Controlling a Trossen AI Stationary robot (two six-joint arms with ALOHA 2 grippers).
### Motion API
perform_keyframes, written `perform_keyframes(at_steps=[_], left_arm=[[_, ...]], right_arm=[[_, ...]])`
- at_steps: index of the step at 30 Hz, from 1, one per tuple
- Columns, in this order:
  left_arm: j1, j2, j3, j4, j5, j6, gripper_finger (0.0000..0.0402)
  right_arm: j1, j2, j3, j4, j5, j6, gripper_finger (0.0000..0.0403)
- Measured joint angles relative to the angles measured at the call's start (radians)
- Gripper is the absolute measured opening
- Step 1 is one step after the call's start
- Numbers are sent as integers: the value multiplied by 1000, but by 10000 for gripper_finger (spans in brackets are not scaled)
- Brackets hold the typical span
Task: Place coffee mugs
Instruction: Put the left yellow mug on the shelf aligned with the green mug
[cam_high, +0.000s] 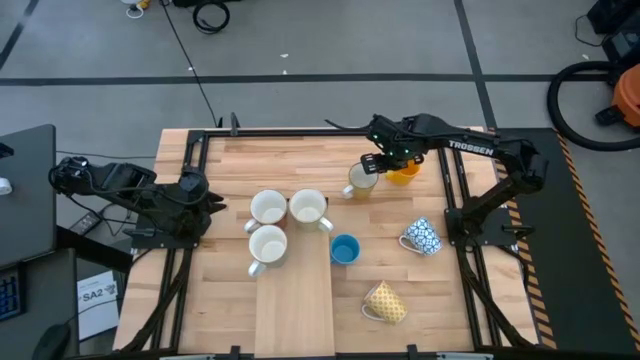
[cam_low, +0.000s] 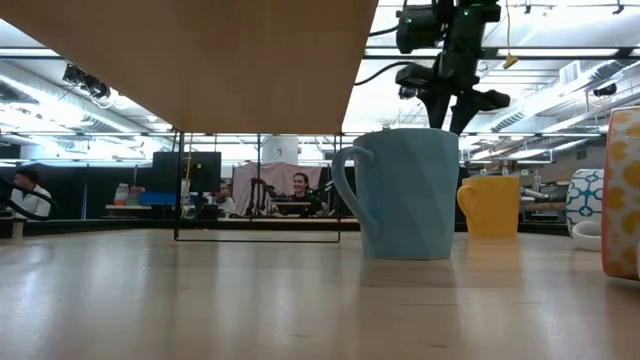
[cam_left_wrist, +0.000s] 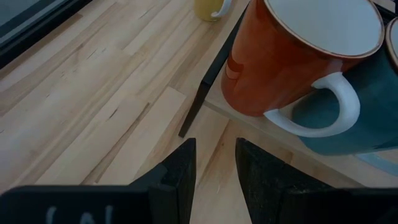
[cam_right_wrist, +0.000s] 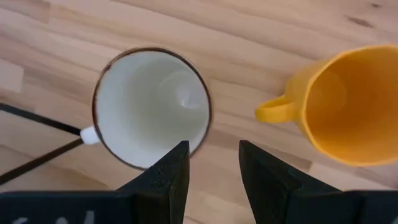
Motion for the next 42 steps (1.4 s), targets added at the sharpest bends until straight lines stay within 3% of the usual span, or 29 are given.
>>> perform_keyframes(at_steps=[26,32,42], left_arm=[[0,0,0,0,0,0,119],[0,0,0,0,0,0,119],[0,0,0,0,0,0,119]], right_arm=[[23,0,-181,196,-8,17,139],[25,0,-182,205,-8,-11,109],[24,-1,-181,201,-8,-198,18]])
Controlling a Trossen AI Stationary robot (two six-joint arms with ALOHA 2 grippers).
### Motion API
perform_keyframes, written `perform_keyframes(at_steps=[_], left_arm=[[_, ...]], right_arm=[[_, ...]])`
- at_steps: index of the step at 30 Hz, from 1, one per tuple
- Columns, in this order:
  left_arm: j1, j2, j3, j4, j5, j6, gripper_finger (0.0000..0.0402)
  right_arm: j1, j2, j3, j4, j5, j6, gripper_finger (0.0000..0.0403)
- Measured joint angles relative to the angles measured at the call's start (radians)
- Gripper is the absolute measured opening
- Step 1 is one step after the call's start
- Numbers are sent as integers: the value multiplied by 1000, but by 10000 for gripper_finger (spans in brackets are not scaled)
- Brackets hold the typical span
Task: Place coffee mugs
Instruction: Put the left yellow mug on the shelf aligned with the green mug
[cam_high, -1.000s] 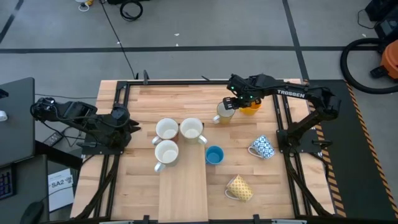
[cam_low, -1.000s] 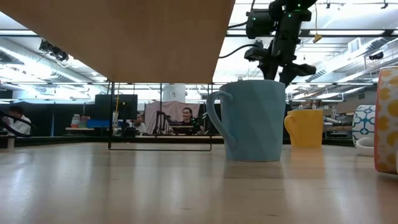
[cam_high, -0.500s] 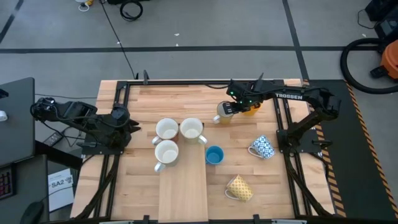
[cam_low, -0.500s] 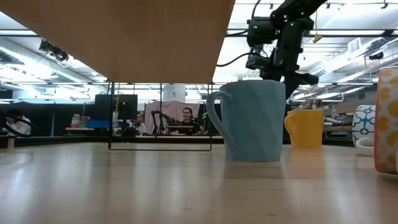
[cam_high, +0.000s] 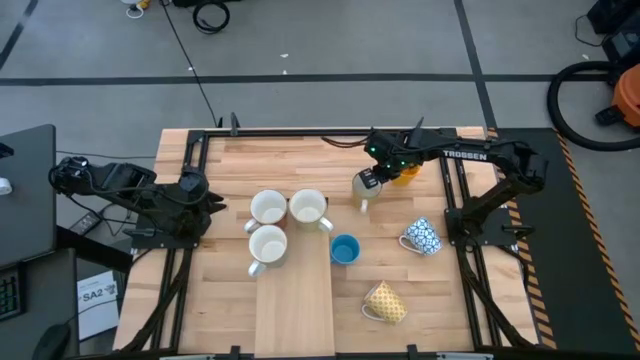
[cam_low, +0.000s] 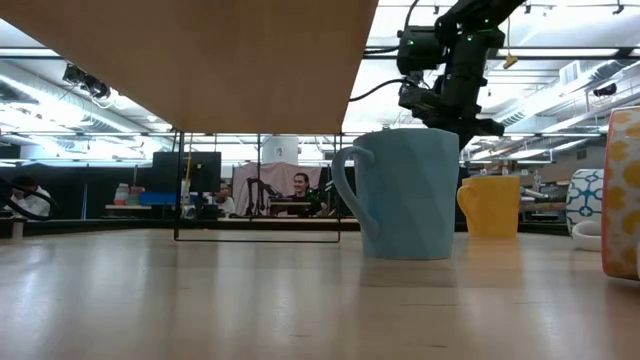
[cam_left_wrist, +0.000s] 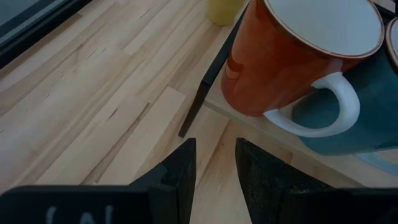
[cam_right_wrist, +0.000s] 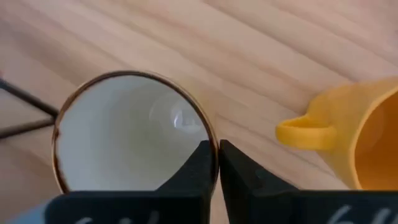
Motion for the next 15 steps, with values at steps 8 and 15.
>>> perform_keyframes(at_steps=[8,15], left_arm=[[0,0,0,0,0,0,119],[0,0,0,0,0,0,119]], right_arm=[[0,1,0,24,-4,-301,24],[0,1,0,68,-93,-653,19]])
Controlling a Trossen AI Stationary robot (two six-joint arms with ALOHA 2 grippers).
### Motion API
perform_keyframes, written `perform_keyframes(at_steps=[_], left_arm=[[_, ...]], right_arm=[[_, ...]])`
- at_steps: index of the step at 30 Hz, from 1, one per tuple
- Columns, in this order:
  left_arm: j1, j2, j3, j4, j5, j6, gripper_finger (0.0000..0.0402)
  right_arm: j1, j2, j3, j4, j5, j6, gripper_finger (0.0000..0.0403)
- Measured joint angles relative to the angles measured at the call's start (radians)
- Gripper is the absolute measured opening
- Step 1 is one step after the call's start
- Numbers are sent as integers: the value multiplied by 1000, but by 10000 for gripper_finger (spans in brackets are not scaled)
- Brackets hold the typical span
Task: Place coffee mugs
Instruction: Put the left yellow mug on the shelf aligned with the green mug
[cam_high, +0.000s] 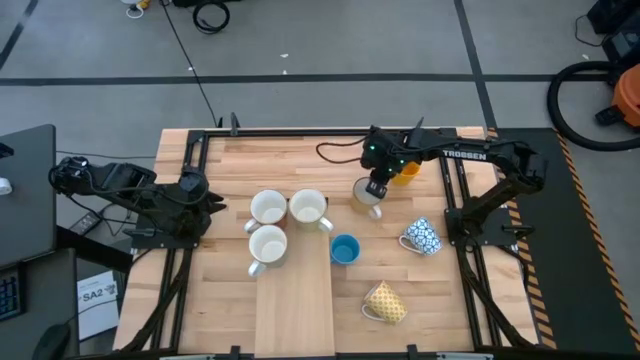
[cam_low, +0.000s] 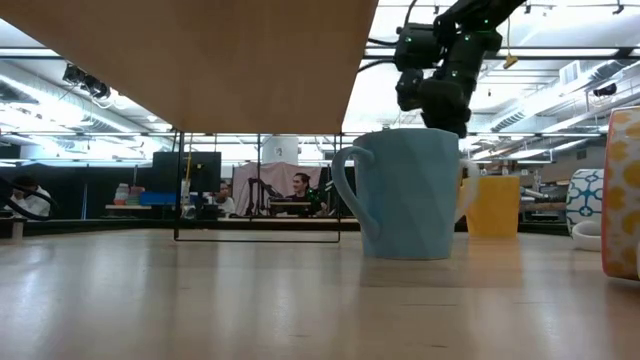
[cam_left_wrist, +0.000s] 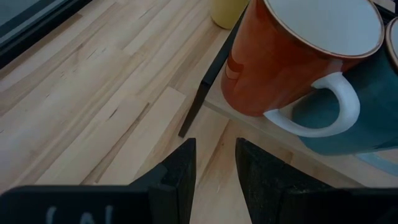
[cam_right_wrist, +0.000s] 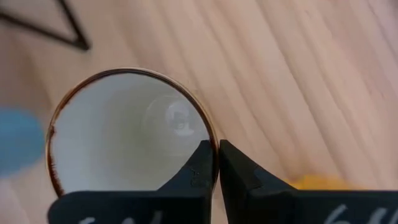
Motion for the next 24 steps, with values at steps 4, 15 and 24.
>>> perform_keyframes(at_steps=[4,15,24], left_arm=[[0,0,0,0,0,0,119],[0,0,0,0,0,0,119],[0,0,0,0,0,0,119]], right_arm=[[0,0,0,-6,-16,-96,25],[0,0,-1,47,-8,-108,47],[0,0,-1,101,-7,-101,97]])
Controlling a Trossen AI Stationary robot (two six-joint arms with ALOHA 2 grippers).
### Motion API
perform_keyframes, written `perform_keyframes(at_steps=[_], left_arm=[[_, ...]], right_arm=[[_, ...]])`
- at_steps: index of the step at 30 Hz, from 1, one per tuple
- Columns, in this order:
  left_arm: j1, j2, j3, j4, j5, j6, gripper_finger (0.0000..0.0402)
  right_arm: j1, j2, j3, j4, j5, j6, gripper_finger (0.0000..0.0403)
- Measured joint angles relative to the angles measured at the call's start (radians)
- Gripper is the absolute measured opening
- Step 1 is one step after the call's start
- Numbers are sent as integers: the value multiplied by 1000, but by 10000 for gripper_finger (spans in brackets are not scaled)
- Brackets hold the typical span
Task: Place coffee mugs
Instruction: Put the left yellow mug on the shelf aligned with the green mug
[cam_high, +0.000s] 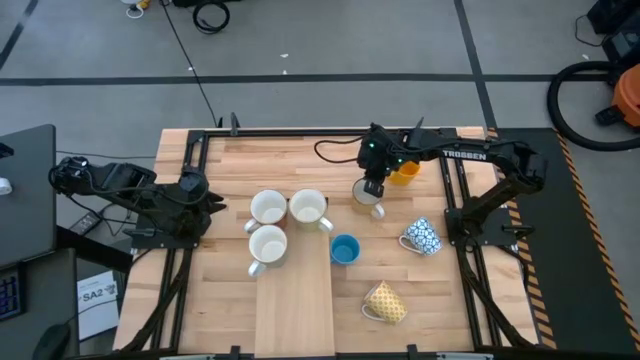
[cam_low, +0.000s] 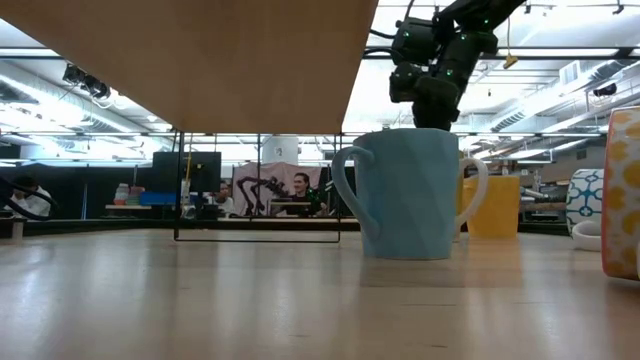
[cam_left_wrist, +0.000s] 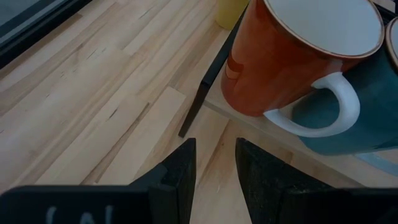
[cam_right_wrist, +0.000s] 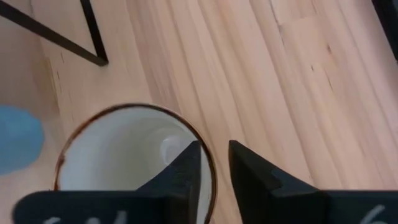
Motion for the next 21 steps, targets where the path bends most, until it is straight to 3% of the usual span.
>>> perform_keyframes(at_steps=[10,21], left_arm=[[0,0,0,0,0,0,119],[0,0,0,0,0,0,119]], right_arm=[[0,0,0,-1,3,4,187],[0,0,63,-43,11,-7,198]])
